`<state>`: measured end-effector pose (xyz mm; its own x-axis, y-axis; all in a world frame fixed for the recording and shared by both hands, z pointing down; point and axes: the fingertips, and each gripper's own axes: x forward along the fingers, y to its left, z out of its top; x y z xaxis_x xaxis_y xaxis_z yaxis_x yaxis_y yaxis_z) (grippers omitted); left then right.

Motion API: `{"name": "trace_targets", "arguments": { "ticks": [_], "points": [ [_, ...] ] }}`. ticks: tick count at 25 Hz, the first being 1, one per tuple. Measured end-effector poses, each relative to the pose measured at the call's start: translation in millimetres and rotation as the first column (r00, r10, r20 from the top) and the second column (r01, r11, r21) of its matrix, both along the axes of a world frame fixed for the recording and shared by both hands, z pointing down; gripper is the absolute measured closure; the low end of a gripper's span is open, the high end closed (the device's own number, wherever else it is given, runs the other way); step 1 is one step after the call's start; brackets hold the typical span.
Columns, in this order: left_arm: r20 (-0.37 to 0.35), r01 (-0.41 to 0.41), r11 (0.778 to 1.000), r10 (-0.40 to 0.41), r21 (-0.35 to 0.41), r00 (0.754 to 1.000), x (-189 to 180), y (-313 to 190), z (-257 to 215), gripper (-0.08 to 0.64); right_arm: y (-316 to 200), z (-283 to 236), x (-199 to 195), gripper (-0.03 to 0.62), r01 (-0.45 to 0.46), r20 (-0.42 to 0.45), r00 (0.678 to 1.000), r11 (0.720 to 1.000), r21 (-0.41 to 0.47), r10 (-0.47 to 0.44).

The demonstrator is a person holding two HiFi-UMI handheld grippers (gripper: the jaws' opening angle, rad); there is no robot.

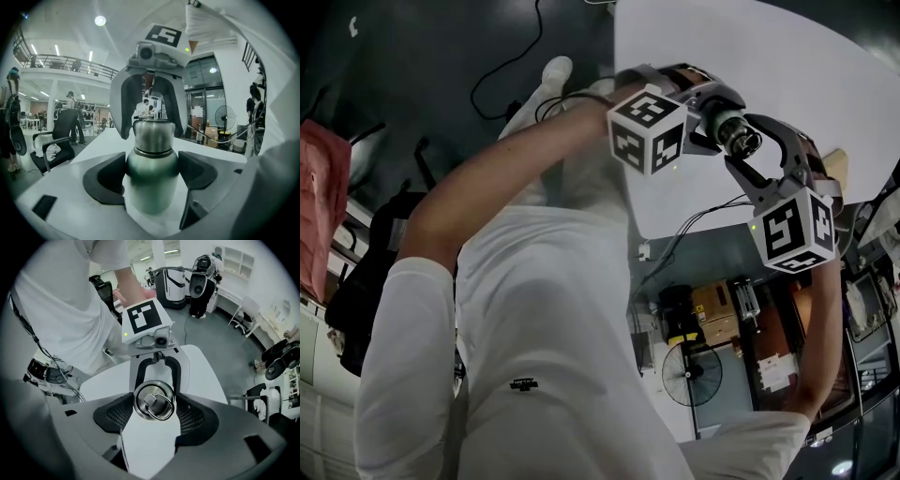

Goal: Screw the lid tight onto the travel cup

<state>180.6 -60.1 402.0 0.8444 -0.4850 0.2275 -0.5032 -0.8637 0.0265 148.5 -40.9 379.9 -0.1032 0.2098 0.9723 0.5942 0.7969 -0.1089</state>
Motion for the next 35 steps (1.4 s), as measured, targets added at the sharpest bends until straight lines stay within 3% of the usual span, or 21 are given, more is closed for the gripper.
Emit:
{"name": "trace_targets", "arguments": {
  "ticks": [3,8,15,26,29,32,35],
  "points": [
    [-0.001,-0.001,1.0,0.001,-0.001,1.0,0.9,0.0,0.6,0.224,0.5,-7.4,-1.3,0.328,0.038,0.023,0.999,0.998,0.044,-0.039],
    [0.001,-0.003,1.0,0.003,-0.002,1.0,1.5,-0.6,0.7,0.224,2.8,-11.5,-1.3,0.328,0.211,-0.014,0.977,0.968,0.134,-0.212],
    [0.001,-0.003,1.0,0.003,-0.002,1.0,0.9,-0.5,0.1,0.224,5.1,-5.4,3.0,0.36,0.309,-0.086,0.95,0.939,0.152,-0.299],
    [-0.002,-0.001,1.0,0.001,-0.001,1.0,0.8,-0.8,0.4,0.224,4.8,-8.8,7.3,0.362,0.397,0.03,0.916,0.914,0.085,-0.401],
    [-0.001,-0.001,1.0,0.001,-0.001,1.0,0.6,-0.6,0.6,0.224,4.5,-7.6,5.4,0.362,0.333,0.004,0.942,0.938,0.098,-0.335],
    [0.002,0.001,1.0,-0.001,-0.005,1.0,0.9,-0.1,1.4,0.224,2.9,-6.9,1.9,0.362,0.147,0.004,0.989,0.988,0.05,-0.147],
    [0.0,0.005,1.0,-0.005,-0.004,1.0,1.1,0.2,1.1,0.224,-0.5,-8.1,-1.6,0.362,-0.051,-0.002,0.999,0.999,0.013,0.051]
  ]
}}
